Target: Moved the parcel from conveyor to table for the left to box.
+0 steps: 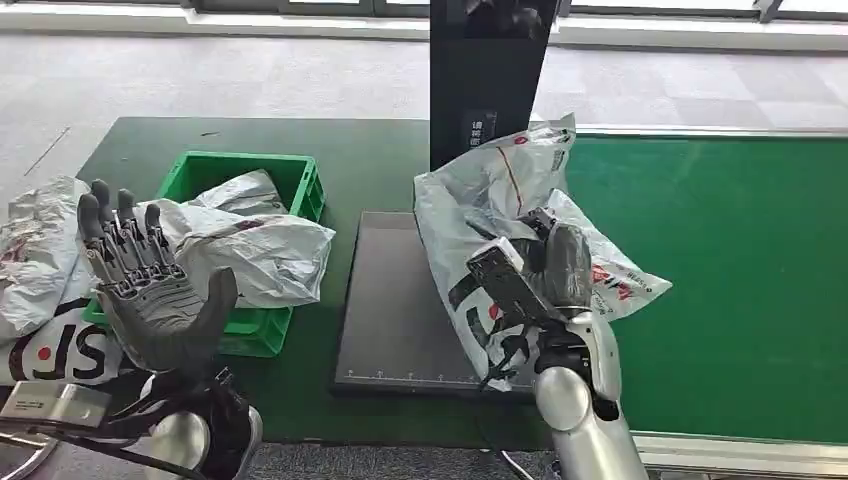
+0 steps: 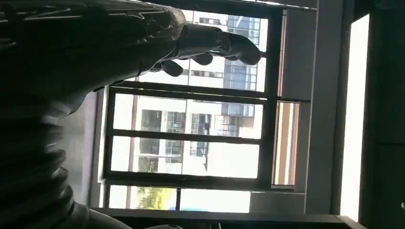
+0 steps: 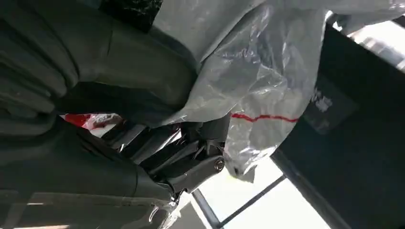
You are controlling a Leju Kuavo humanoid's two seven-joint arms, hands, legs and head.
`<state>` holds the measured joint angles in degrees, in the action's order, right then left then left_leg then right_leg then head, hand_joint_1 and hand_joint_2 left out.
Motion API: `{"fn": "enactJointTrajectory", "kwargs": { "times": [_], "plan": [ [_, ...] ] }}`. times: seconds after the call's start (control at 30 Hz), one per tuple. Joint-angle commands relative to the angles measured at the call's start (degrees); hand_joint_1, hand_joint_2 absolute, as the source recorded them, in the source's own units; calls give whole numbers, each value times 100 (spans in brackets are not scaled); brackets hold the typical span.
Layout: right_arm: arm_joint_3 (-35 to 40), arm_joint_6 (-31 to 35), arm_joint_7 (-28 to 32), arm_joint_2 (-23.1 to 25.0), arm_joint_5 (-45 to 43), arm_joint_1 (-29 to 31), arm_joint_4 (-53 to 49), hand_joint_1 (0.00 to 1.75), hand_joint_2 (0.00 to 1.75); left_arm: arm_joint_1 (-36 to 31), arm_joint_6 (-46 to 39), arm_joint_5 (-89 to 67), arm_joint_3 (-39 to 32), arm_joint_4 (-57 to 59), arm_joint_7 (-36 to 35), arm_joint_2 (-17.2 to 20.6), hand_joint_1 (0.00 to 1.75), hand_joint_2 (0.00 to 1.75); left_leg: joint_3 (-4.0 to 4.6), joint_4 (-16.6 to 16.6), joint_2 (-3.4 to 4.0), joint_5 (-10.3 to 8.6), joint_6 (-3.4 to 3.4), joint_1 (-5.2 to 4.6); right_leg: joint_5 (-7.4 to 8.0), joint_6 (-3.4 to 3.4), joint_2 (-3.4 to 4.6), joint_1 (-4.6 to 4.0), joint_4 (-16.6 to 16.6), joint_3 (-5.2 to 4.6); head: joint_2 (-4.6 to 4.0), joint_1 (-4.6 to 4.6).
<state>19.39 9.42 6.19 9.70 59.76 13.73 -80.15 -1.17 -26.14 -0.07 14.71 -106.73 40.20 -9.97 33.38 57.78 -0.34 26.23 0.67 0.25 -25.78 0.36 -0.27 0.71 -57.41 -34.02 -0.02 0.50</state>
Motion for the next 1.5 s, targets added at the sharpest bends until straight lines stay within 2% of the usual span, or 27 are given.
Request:
{"fn": "enactJointTrajectory", "kwargs": {
  "times": [0.03,0.53,1.5],
  "plan": [
    [784,-59,43,-205,-328,619,1627,175,175,-414,-93,98,133,519,-20,196,0,175,-19,-15,9,-4,-1,4,9,-2,8,-4,19,19,0,0],
    [1233,-109,390,-65,-835,1173,3345,175,175,-762,-249,225,299,821,-20,272,0,175,-12,-6,4,-1,0,0,3,-1,3,-1,8,10,0,0],
    [1274,-105,418,-48,-852,1195,3430,175,175,-775,-261,229,303,826,-20,274,0,175,-11,-9,4,-2,0,1,4,-3,3,-2,10,10,0,0]
  ]
}}
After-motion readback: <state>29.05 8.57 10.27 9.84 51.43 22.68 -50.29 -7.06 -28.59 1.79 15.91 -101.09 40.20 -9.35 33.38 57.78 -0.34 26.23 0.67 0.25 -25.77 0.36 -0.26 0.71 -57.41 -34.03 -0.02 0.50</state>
